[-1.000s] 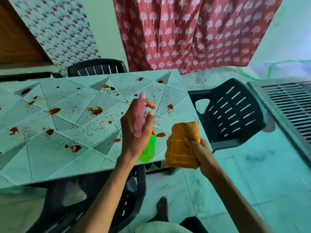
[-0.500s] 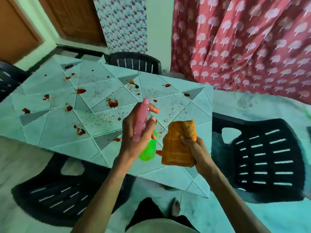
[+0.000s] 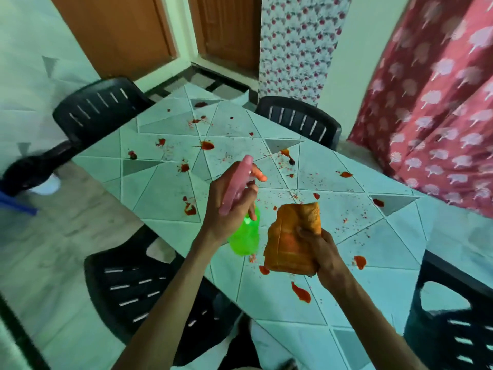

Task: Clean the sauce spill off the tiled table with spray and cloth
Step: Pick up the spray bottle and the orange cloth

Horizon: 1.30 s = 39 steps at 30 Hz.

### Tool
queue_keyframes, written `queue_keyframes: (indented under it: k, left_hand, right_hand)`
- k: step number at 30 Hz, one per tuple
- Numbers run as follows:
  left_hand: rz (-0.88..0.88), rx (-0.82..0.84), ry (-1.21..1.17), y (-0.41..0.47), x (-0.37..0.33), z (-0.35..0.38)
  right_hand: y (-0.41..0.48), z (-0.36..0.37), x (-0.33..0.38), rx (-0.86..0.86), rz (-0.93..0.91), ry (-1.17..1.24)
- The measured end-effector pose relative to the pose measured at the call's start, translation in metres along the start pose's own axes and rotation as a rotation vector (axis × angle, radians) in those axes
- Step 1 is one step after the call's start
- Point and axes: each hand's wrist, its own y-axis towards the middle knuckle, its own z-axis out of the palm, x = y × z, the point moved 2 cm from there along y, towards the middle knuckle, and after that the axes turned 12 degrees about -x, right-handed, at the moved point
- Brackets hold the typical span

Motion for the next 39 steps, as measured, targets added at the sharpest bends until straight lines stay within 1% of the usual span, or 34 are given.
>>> queue_keyframes:
  k: [3,7,10,12,16,19,25,30,32,35,39]
  left_hand:
    - [0.013,-0.03,0.009,0.046,0.024,-0.025]
    - [0.008,-0.149,0.014,0.112,0.063,-0.058]
    - [0.01,-0.205,0.057,0.159,0.09,-0.076]
    - [0.024,-0.198,0.075,0.186,0.105,-0.082]
    - [-0.002,-0.103,0.106,0.227,0.136,-0.09]
    - [0.004,-0.07,0.118,0.25,0.157,-0.093]
    - [-0.027,-0.051,0.148,0.274,0.189,-0.092]
    - [-0.038,-0.101,0.151,0.275,0.195,-0.092]
    - [-0.052,-0.137,0.188,0.272,0.195,-0.096]
    - [-0.071,-0.141,0.228,0.262,0.197,-0.103]
    - [-0.046,-0.071,0.387,0.246,0.195,-0.11]
  right_hand:
    - [0.024,0.036,0.01,0.001,0.025,-0.02]
    - [0.059,0.082,0.023,-0.023,0.074,-0.049]
    - [0.082,0.108,0.032,-0.014,0.079,-0.058]
    - [0.093,0.121,0.039,-0.01,0.063,-0.06]
    - [0.11,0.14,0.049,-0.009,0.057,-0.069]
    - [0.119,0.148,0.051,-0.018,0.066,-0.081]
    - [0.13,0.152,0.046,-0.034,0.101,-0.111]
    - [0.133,0.149,0.045,-0.06,0.103,-0.099]
    - [0.133,0.148,0.044,-0.065,0.098,-0.095]
    - [0.129,0.148,0.043,-0.061,0.093,-0.076]
    - [0.12,0.144,0.042,-0.022,0.078,-0.05]
